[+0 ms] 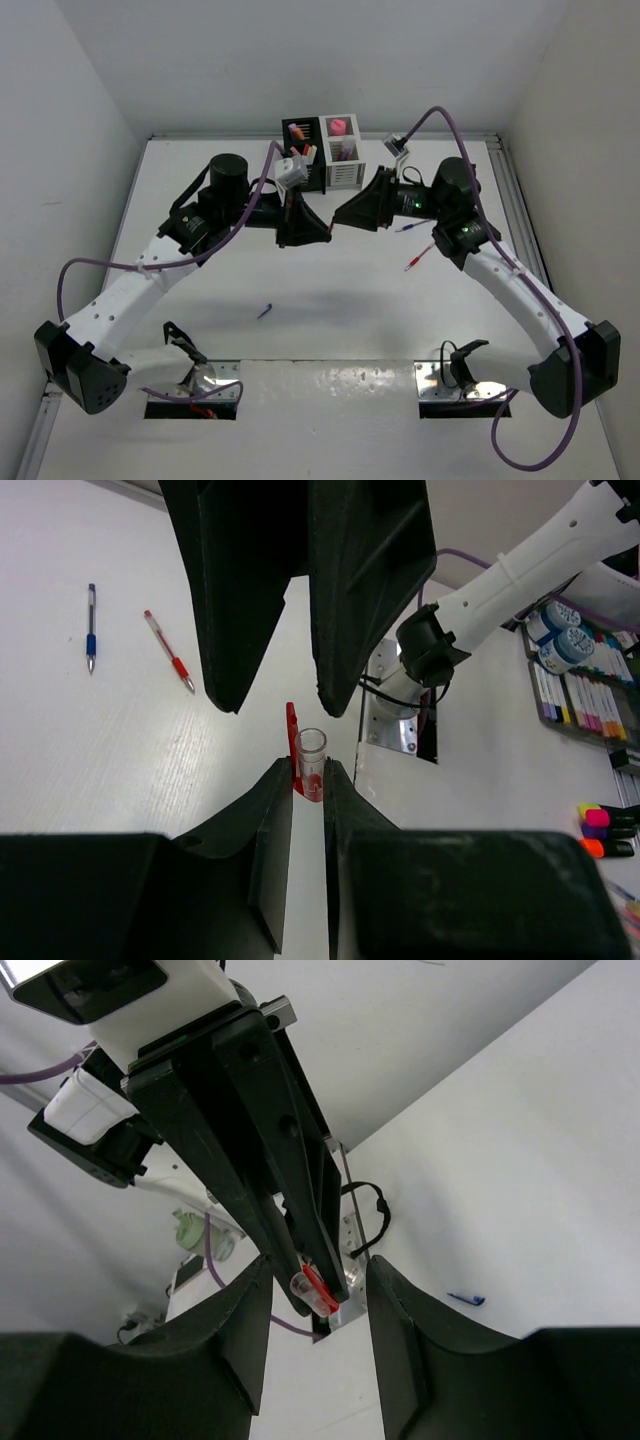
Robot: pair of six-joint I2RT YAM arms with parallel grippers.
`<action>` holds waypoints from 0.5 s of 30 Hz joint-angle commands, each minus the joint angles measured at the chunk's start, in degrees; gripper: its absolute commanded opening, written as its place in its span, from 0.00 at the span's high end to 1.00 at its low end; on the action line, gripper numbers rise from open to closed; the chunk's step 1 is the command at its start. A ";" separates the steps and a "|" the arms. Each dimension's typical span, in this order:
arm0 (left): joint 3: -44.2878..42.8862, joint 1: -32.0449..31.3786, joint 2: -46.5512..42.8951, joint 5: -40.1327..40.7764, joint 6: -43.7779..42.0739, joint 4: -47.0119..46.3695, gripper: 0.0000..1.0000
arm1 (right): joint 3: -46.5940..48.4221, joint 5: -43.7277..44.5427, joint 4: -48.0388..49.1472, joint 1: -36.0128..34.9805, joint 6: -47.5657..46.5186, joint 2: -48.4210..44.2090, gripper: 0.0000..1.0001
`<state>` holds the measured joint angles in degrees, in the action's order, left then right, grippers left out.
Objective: Sort the stationery into containers
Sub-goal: Pick up the pen cap from the center of the board.
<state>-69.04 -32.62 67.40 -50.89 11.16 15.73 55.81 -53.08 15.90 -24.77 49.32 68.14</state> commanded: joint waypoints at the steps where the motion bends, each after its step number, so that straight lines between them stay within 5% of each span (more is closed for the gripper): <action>1: 0.22 0.63 0.02 -1.66 0.71 -2.63 1.00 | 2.55 -0.97 1.94 -0.97 -1.51 0.24 0.58; 15: 0.13 1.07 0.98 -2.54 2.82 -4.65 1.00 | 3.07 -1.41 -1.31 -2.47 -6.43 0.77 0.86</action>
<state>-68.93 -32.49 68.58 -51.86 12.99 14.04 56.27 -53.69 14.35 -26.79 45.01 68.62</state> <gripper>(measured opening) 0.203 0.161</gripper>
